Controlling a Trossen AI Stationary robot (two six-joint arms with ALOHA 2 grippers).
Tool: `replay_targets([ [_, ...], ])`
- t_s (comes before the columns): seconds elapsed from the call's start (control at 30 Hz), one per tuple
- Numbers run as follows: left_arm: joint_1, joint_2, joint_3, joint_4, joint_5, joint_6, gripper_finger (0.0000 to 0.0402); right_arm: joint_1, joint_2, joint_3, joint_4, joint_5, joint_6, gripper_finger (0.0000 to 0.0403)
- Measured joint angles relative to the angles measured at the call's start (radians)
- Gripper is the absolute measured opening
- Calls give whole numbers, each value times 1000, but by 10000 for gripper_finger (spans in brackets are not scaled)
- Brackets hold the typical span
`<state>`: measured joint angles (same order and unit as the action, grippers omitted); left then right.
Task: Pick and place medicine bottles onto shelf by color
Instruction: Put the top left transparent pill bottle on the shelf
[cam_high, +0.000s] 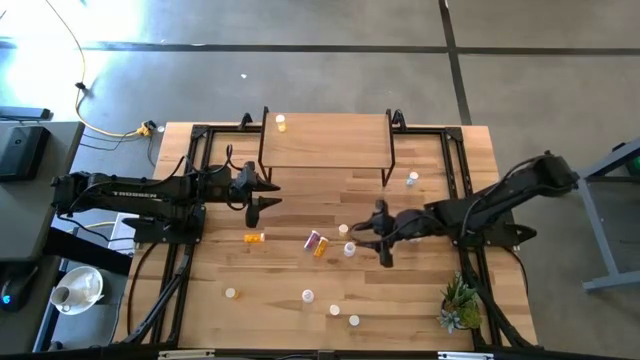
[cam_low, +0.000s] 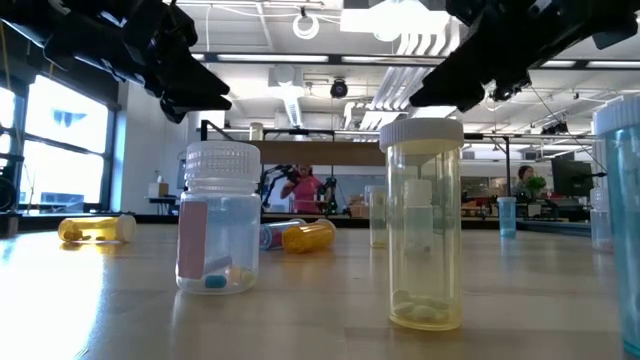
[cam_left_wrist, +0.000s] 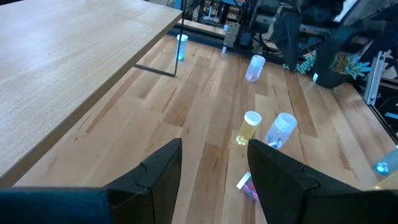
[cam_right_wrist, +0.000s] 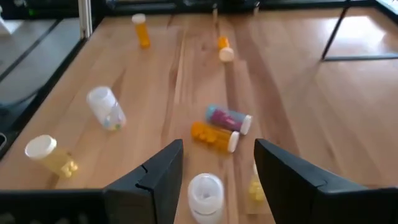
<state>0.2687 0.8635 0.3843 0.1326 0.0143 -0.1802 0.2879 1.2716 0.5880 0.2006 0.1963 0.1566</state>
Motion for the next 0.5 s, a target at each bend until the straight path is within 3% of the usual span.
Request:
replay_targets([
  [0.5,0,0,0,0,0,-13,172,16,198,71,0,-3,1,189],
])
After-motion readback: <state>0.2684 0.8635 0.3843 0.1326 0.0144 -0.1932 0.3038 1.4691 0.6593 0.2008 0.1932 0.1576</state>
